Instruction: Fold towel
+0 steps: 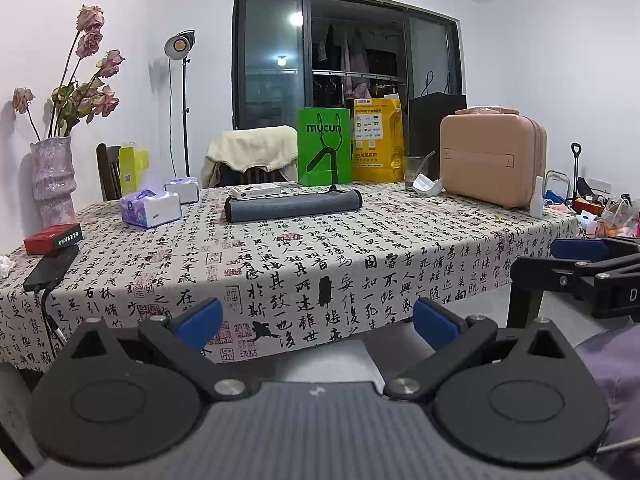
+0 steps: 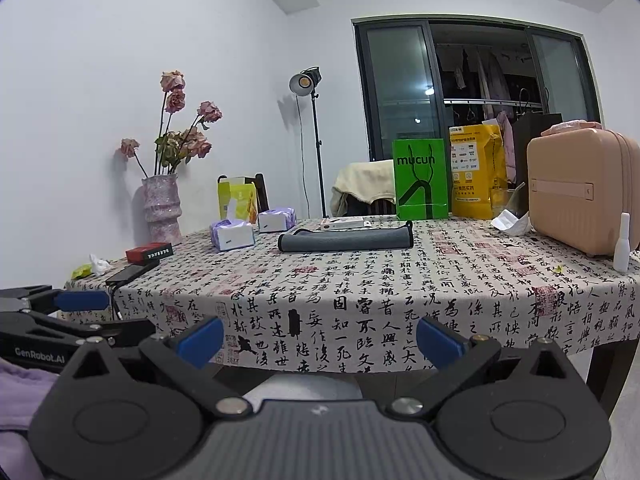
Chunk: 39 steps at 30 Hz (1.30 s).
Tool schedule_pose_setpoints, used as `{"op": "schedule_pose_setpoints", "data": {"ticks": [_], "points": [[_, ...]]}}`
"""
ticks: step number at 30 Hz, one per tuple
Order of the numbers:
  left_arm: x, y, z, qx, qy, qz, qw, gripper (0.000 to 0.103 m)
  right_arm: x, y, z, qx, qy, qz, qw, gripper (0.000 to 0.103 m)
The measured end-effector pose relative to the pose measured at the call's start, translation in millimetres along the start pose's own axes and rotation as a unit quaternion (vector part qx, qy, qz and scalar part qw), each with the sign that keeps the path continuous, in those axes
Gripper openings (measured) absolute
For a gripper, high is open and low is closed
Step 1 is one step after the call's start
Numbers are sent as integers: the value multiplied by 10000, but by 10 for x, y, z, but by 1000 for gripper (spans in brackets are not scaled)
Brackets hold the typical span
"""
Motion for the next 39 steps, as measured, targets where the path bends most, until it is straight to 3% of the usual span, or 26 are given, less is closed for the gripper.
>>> {"op": "schedule_pose_setpoints", "data": {"ticks": [39], "points": [[-13,15,-13,46,-3,-13,10000,103,27,21,-16,9,-20,-15,10000,103]]}}
Point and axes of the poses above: each gripper's, at about its wrist camera, not at the fingertips, and z roughly against the way its jaws point, x to its left, y to its underside, the point moved 4 cm from there along -z, roughly the way its jaws point, and after that the axes turned 13 degrees about -y, right-handed, at the moved point
